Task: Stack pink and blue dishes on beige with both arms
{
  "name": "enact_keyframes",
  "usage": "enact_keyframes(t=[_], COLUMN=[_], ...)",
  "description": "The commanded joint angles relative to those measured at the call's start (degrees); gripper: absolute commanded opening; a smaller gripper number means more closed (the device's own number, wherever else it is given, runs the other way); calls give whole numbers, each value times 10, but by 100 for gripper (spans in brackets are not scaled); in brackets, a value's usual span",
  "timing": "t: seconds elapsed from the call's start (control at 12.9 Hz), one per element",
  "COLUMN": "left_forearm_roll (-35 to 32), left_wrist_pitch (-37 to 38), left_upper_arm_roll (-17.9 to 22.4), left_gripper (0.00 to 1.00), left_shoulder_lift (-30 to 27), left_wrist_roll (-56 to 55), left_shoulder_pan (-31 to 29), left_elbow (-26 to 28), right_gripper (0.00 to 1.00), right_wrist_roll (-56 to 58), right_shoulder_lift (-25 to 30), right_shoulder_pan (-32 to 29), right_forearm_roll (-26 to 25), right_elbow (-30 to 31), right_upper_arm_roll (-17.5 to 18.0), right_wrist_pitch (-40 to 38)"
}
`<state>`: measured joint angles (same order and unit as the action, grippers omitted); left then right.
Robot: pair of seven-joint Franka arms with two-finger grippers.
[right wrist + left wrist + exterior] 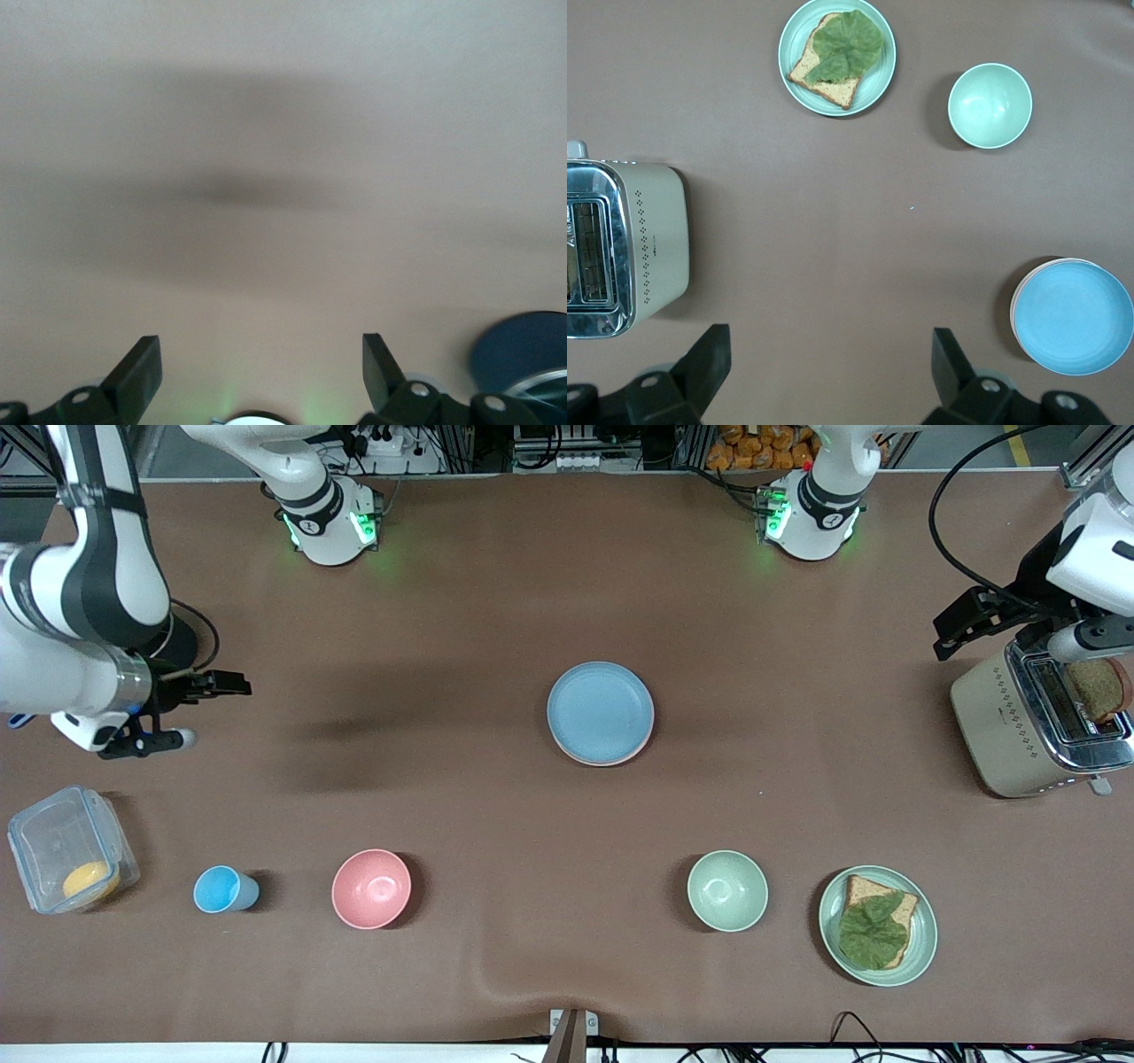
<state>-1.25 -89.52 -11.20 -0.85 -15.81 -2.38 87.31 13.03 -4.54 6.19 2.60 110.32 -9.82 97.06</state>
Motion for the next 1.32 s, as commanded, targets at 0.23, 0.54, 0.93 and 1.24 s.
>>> enact_keyframes(t=[0.23, 0.54, 0.93, 1.24], left_forearm_roll=[7, 7, 4, 3], left_wrist_pitch=[11, 12, 15, 19], left_upper_arm_roll=[-1, -1, -1, 10], left_gripper=[100, 100, 100, 100], left_shoulder_lift=[-5, -6, -5, -6], left_wrist_roll=[-7, -7, 10, 91], left_shoulder_pan=[-1, 0, -4, -20], left_elbow=[-9, -7, -6, -6], right_gripper=[100, 100, 100, 100], right_wrist_roll=[58, 70, -111, -164], right_shoulder_lift=[72, 61, 41, -25], right_shoulder_pan=[-27, -44, 3, 7], right_forearm_roll=[-92, -97, -17, 44], right_elbow=[21, -22, -144, -289], right_upper_arm_roll=[-3, -2, 1, 1], right_wrist_pitch=[-1, -4, -62, -178])
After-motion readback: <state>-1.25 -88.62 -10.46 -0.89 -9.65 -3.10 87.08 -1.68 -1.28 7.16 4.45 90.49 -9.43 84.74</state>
